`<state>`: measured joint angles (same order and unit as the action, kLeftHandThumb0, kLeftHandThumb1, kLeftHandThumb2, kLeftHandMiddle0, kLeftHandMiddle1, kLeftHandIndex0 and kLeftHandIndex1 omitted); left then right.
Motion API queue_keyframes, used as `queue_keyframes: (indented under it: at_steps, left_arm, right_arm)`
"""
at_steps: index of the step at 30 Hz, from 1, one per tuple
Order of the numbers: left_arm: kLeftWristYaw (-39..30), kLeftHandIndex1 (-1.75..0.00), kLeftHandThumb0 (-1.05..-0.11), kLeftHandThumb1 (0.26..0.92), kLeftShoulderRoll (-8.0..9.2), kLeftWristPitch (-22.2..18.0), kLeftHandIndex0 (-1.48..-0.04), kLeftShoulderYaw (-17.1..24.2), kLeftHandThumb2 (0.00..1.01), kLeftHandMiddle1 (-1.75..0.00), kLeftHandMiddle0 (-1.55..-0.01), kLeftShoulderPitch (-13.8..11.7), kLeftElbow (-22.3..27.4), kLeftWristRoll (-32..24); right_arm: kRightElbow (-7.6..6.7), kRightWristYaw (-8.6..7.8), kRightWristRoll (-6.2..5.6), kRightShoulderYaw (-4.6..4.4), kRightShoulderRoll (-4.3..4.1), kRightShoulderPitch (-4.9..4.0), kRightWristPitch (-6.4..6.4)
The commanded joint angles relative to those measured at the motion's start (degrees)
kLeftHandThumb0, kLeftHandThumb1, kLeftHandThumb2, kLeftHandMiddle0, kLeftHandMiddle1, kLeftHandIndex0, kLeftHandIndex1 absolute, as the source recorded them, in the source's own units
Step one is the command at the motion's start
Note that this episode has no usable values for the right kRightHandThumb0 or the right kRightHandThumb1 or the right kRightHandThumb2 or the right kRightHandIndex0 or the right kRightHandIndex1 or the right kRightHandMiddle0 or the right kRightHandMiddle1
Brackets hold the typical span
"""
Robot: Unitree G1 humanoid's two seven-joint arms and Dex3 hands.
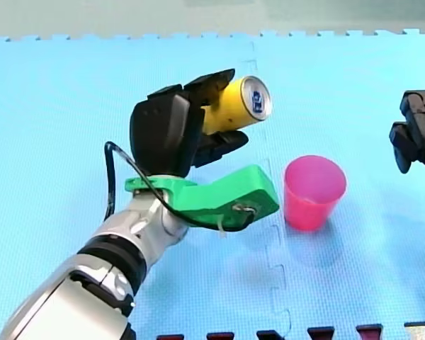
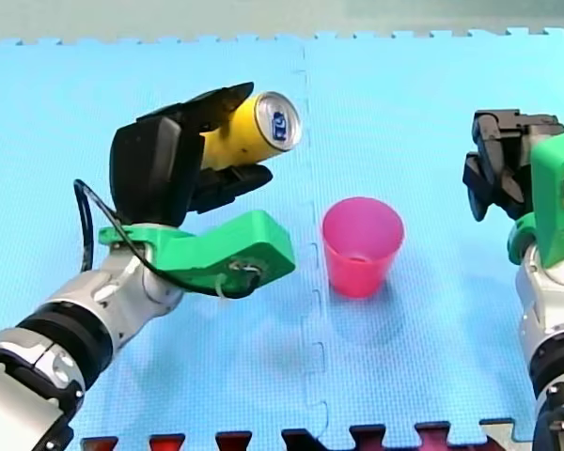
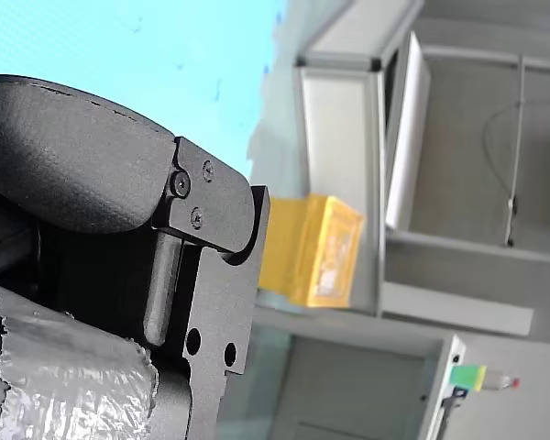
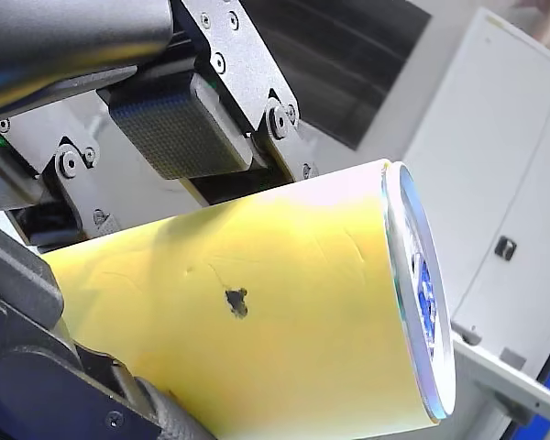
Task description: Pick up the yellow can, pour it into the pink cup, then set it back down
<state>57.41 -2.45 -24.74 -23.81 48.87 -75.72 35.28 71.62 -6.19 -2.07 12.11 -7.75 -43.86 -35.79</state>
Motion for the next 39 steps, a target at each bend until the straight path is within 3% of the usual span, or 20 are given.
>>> queue_keyframes:
  at_steps: [1, 14, 21, 29, 39]
  left_arm:
    - [-0.6, 0.0, -0.383, 0.79, 0.38, -1.0, -1.22, 1.4, 0.0, -0.21, -1.22, -0.2, 0.4, -1.4]
    - [-7.9, 0.0, -0.379, 0.773, -0.11, -4.9, -1.22, 8.7, 0.0, -0.1, -1.24, -2.1, 1.1, -9.2]
    - [-13.9, 0.0, -0.505, 0.771, -0.61, -6.8, -1.19, 13.4, 0.0, -0.05, -1.26, -3.3, 1.8, -14.4]
    - [-16.6, 0.0, -0.456, 0.794, -1.04, -9.0, -1.2, 15.9, 0.01, -0.04, -1.28, -4.7, 2.2, -16.5]
    - [-25.0, 0.0, -0.427, 0.801, -1.5, -14.2, -1.21, 23.1, 0.0, -0.02, -1.29, -8.0, 3.1, -24.6]
  right_arm:
    - [-0.17, -0.15, -0.27, 0.12, -0.43, -0.1, 0.26]
    - [0.09, -0.27, 0.1, -0.11, -0.65, -0.11, 0.44]
    - [0.25, -0.46, 0.09, -0.1, -0.77, -0.23, 0.68]
    - [0.63, -0.66, 0.19, -0.12, -0.82, -0.53, 1.02]
    - [0.84, -1.11, 0.48, -0.39, -1.29, -0.77, 1.36]
